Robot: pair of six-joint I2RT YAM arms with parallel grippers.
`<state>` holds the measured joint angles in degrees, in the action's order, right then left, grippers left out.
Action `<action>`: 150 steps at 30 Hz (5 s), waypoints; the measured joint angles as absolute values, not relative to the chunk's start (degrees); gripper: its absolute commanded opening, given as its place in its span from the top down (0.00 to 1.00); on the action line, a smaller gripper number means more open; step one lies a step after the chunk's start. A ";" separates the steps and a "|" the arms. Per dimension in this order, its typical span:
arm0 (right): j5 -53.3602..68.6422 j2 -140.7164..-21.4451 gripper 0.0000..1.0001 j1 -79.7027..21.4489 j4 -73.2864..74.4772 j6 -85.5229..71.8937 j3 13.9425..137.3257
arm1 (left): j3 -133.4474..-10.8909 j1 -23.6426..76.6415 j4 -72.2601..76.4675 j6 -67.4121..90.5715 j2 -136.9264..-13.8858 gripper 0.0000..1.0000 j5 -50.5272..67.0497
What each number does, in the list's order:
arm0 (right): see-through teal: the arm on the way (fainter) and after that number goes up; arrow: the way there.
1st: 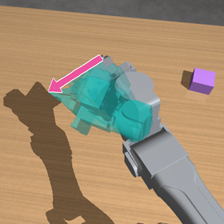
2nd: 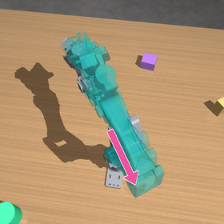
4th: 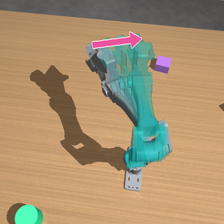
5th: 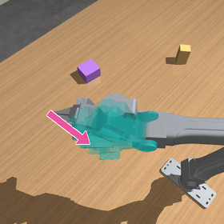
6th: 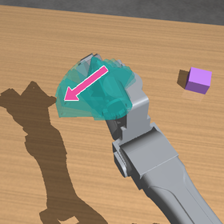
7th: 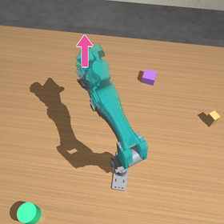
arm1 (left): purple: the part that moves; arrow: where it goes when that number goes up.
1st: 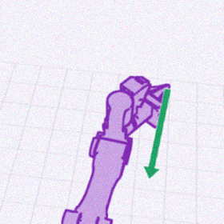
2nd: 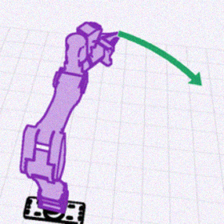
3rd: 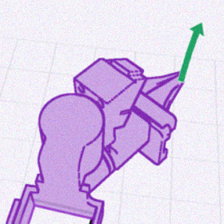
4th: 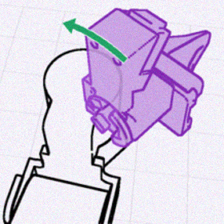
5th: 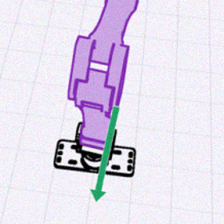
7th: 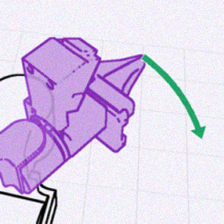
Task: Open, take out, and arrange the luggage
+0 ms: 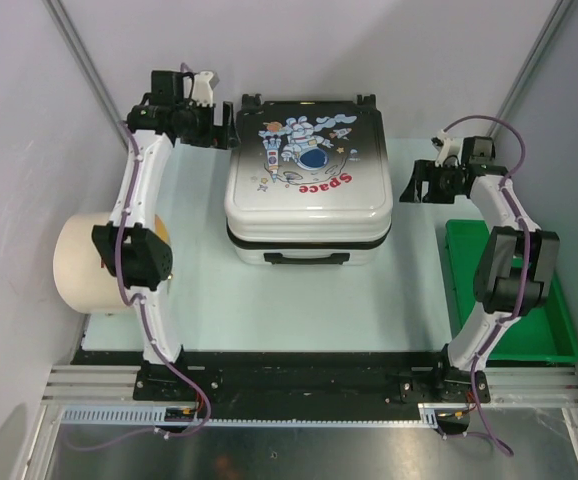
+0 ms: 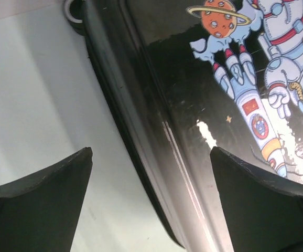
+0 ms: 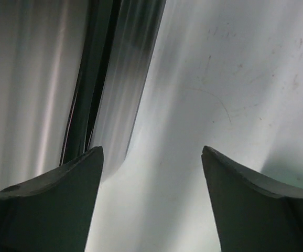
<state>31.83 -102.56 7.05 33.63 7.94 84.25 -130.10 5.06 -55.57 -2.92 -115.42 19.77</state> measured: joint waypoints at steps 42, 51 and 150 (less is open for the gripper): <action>41.54 -61.34 0.30 2.46 16.75 12.53 42.59 | -135.04 3.97 -49.45 -10.35 -125.47 0.00 37.12; 44.91 -73.80 0.25 10.07 8.08 15.22 49.82 | -115.94 7.77 -49.67 -14.46 -101.01 0.00 39.29; 1.17 -77.62 0.50 -33.74 -30.55 1.91 28.75 | -70.06 8.67 -28.75 3.20 -70.37 0.01 38.39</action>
